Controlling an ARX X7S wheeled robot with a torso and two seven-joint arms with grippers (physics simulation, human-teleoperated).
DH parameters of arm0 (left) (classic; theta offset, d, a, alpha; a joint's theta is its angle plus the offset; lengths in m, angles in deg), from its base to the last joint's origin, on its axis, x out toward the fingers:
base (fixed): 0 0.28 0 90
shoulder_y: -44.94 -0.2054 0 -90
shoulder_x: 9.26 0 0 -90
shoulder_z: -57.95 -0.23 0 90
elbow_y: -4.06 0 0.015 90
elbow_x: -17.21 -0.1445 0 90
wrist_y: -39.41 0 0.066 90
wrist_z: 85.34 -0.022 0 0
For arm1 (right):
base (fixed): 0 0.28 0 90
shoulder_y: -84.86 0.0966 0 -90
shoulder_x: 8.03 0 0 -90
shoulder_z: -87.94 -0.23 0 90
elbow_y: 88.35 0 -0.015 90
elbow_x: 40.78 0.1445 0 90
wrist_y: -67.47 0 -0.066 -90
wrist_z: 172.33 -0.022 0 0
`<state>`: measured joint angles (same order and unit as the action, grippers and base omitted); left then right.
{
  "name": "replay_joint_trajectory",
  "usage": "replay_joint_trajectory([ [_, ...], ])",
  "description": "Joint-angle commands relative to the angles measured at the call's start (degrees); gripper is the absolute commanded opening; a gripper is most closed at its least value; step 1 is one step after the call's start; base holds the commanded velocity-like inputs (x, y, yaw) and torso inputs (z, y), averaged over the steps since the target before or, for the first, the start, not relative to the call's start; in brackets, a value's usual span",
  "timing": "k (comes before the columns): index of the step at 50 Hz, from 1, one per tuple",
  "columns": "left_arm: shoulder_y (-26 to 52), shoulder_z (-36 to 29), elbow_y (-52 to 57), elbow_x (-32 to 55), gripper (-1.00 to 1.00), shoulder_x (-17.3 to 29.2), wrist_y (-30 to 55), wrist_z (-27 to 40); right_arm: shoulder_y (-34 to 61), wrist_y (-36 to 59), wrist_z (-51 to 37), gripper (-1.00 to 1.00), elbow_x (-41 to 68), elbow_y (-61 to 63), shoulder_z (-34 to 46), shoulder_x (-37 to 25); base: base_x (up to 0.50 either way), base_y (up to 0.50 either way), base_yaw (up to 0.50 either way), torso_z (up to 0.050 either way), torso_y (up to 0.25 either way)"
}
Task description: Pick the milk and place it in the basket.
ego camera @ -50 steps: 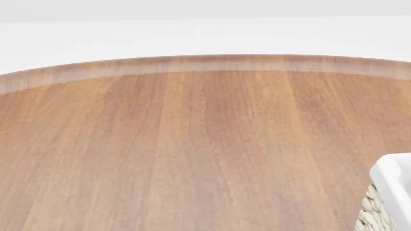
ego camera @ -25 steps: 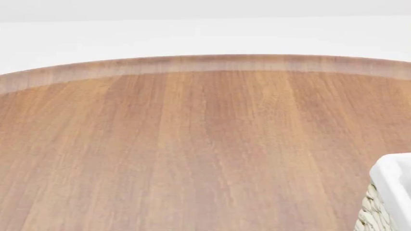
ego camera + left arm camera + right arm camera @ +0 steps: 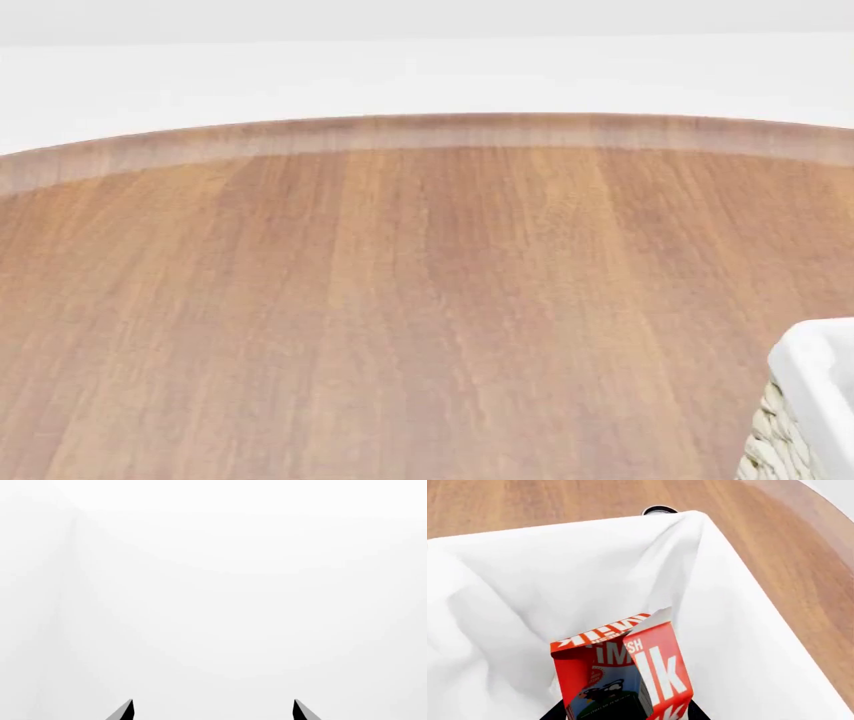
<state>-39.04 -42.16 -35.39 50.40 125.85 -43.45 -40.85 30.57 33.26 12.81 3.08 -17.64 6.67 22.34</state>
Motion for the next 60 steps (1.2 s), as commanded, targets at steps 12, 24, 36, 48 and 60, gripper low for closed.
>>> replay_joint_trajectory([
  [12, -0.7, 2.1, 0.4, -1.0, 1.0, -0.3, -1.4, -1.3, 1.3, -1.1, 2.4, -1.0, -2.8, -1.5, -1.4, 0.8, 0.0, 0.0, 0.0, 0.0, -0.012],
  [24, -1.2, 1.8, 0.2, -1.3, 1.0, -0.6, -2.7, -2.0, 1.3, -1.1, 2.5, -1.0, -3.1, -2.0, -1.0, 1.0, 0.0, 0.0, 0.0, 0.0, -0.145],
  [36, -1.6, 1.8, 0.0, -1.4, 1.0, -0.7, -3.4, -2.2, 0.1, -1.6, 2.4, -1.0, -2.9, -2.9, -1.4, 1.2, 0.0, 0.0, 0.0, 0.0, 0.0],
  [48, -1.6, 1.7, -0.1, -1.8, 1.0, -0.7, -3.4, -2.1, -0.2, -2.0, 2.9, -1.0, -3.6, -4.2, -0.6, 1.7, 0.0, 0.0, 0.0, 0.0, 0.0],
  [60, -1.4, 1.6, 0.0, -1.9, 1.0, -0.8, -3.3, -1.9, -0.5, -2.3, 3.1, 1.0, -3.7, -4.5, -0.5, 1.7, 0.0, 0.0, 0.0, 0.0, -0.001],
])
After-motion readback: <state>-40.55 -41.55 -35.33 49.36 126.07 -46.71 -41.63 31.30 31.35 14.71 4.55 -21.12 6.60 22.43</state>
